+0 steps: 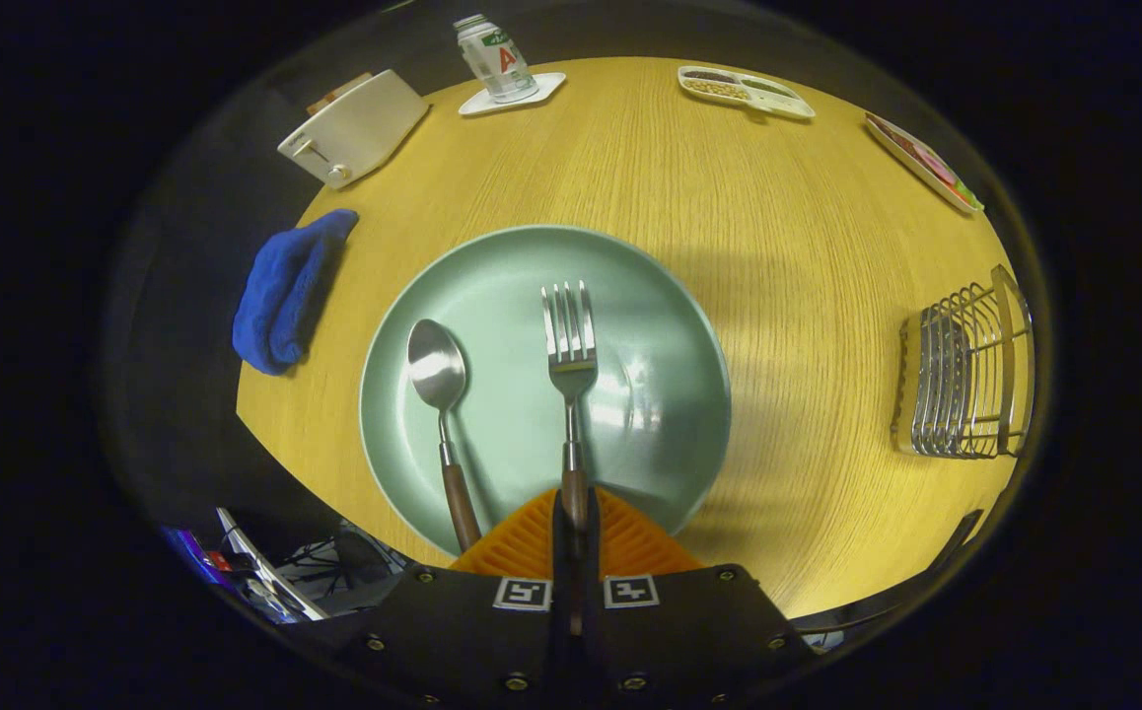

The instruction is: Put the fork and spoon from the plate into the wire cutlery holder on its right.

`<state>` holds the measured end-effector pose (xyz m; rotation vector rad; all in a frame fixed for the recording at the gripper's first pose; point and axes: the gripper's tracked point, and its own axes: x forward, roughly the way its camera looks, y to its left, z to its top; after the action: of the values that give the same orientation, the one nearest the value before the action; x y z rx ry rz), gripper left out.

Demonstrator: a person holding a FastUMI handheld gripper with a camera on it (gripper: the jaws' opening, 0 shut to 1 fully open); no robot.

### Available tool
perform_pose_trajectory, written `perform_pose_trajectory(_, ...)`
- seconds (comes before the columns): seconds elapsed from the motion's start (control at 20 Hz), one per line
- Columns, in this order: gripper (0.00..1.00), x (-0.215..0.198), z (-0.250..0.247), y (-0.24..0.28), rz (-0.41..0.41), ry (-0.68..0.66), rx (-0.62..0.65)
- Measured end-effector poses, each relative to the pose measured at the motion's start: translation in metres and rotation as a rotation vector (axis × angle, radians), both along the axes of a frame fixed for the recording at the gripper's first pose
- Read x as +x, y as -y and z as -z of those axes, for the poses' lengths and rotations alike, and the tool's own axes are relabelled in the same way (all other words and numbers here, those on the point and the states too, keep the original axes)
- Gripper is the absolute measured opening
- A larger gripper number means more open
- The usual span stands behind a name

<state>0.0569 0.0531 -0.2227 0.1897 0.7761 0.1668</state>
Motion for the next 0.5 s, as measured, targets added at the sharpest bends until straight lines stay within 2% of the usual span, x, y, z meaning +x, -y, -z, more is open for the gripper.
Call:
perform_pose_trajectory(0.25, 0.05, -0.002, -0.024, 0.012, 0.036, 0.07, 0.06)
perform_pose_trajectory(0.5, 0.05, -0.016, -0.047, 0.05, 0.147, 0.149, 0.135)
